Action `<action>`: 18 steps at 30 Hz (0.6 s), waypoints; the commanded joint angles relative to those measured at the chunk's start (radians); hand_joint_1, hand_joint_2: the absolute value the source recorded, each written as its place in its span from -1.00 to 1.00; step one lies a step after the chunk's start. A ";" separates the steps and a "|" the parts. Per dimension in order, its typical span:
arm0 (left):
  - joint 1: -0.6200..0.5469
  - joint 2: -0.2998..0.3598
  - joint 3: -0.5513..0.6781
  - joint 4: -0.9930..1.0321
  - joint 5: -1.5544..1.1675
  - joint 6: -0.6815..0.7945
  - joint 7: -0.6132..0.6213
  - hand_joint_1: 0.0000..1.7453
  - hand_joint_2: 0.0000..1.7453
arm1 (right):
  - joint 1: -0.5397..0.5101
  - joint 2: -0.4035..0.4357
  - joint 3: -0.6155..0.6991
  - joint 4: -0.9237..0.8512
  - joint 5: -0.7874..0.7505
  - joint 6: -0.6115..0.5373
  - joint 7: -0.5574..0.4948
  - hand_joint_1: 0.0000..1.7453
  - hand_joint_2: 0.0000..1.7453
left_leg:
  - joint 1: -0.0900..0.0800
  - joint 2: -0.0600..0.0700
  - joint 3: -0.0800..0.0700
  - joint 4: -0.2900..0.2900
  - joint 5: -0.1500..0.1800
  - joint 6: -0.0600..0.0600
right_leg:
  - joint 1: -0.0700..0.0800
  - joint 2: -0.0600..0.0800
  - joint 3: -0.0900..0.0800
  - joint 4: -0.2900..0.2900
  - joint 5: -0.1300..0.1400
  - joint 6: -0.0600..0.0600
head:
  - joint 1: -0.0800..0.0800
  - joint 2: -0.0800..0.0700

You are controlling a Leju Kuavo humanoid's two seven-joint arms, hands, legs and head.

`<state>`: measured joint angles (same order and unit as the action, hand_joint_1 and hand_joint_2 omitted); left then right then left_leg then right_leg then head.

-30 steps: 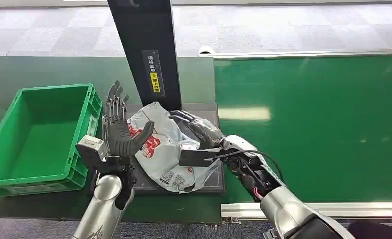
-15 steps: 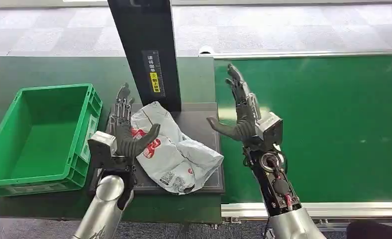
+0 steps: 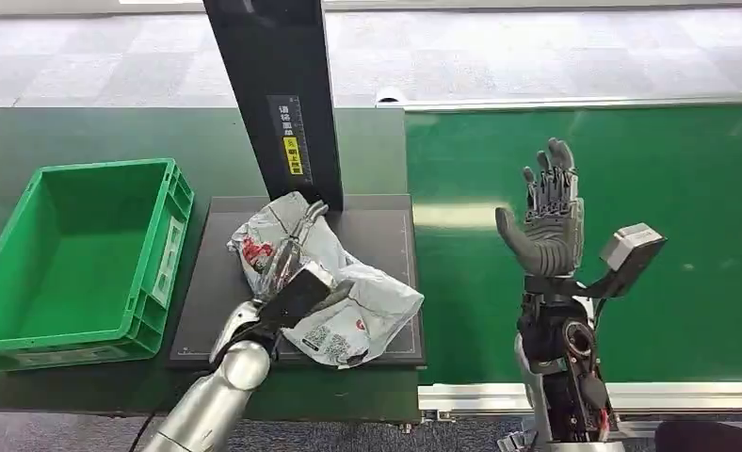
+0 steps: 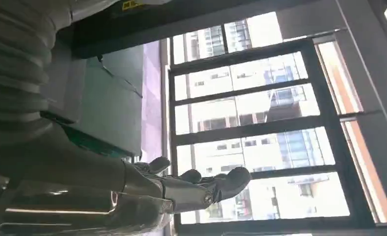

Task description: Moved the parcel from conveyor to table for the left to box.

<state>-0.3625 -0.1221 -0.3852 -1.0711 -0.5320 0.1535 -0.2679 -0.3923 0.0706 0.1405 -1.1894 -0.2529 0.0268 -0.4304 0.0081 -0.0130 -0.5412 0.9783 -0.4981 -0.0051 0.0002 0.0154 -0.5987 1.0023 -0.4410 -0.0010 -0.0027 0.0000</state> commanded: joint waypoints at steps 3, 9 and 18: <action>-0.104 0.003 -0.077 0.278 -0.175 -0.035 0.146 -1.00 1.00 | -0.017 -0.034 0.021 0.099 0.129 -0.108 0.040 -1.00 1.00 | 0.000 0.000 0.002 -0.001 0.000 0.000 | 0.000 -0.001 0.002 -0.001 0.000 0.000 | 0.000 0.000; -0.093 -0.001 -0.047 0.271 -0.220 -0.059 0.170 -0.68 1.00 | -0.037 -0.040 0.088 0.122 0.401 -0.240 0.098 -1.00 1.00 | 0.000 0.002 0.002 -0.002 0.001 0.000 | 0.000 0.000 0.002 -0.002 0.001 0.001 | 0.000 0.000; -0.086 -0.018 -0.001 0.254 -0.222 -0.107 0.135 1.00 1.00 | -0.117 -0.043 0.129 0.373 0.667 -0.143 0.265 -1.00 1.00 | 0.000 0.002 0.001 -0.001 0.000 0.000 | 0.000 0.000 0.002 -0.001 0.001 0.001 | 0.000 0.000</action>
<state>-0.4319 -0.1358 -0.4158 -0.8785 -0.7485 0.0645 -0.1274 -0.4209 0.0454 0.2182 -1.0463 0.3302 -0.1503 -0.2221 0.0081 -0.0133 -0.5413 0.9782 -0.4980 -0.0051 0.0002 0.0152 -0.5979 1.0023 -0.4411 -0.0010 -0.0027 0.0000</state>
